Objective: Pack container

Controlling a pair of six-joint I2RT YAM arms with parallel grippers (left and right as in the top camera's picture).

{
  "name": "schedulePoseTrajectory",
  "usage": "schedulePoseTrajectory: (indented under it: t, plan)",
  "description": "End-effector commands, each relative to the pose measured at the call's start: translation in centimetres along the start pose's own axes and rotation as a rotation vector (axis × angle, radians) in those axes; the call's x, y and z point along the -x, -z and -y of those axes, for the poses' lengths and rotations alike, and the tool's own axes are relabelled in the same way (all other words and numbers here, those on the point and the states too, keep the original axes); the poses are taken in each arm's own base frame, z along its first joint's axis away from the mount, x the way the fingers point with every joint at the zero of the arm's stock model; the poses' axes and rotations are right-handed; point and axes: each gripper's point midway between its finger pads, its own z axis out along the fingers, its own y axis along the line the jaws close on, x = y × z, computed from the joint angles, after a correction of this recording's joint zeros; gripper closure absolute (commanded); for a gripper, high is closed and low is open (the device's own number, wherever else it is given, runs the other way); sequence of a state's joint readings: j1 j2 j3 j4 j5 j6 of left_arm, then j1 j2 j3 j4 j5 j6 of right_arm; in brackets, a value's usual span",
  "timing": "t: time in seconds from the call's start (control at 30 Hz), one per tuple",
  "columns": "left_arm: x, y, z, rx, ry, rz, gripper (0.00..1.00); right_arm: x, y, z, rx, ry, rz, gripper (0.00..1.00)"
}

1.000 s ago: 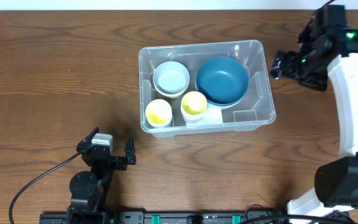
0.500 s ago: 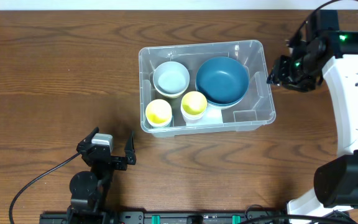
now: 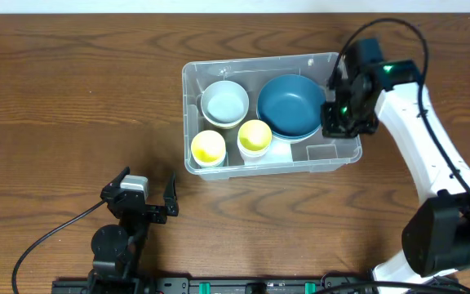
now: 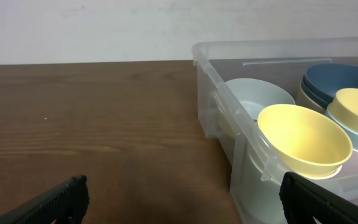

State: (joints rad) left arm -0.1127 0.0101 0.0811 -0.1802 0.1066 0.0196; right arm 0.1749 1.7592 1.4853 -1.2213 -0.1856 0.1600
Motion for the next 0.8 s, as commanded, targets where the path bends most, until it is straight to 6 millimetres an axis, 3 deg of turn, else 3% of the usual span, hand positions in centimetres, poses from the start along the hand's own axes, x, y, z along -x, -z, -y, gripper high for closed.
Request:
schedulePoseTrajectory:
  t: [0.0,0.33,0.77]
  plan:
    - [-1.5,-0.1,0.2,-0.017,0.002,-0.047,0.02,-0.6,-0.7,1.2,-0.036,-0.041,-0.012,0.99]
    - [-1.5,-0.1,0.2,-0.017,0.002,-0.047,0.02,-1.3,-0.4,4.5,-0.14,-0.164,-0.032,0.99]
    - [-1.5,-0.1,0.2,-0.017,0.002,-0.047,0.02,-3.4,0.0,5.7,-0.227,-0.301,-0.096,0.99]
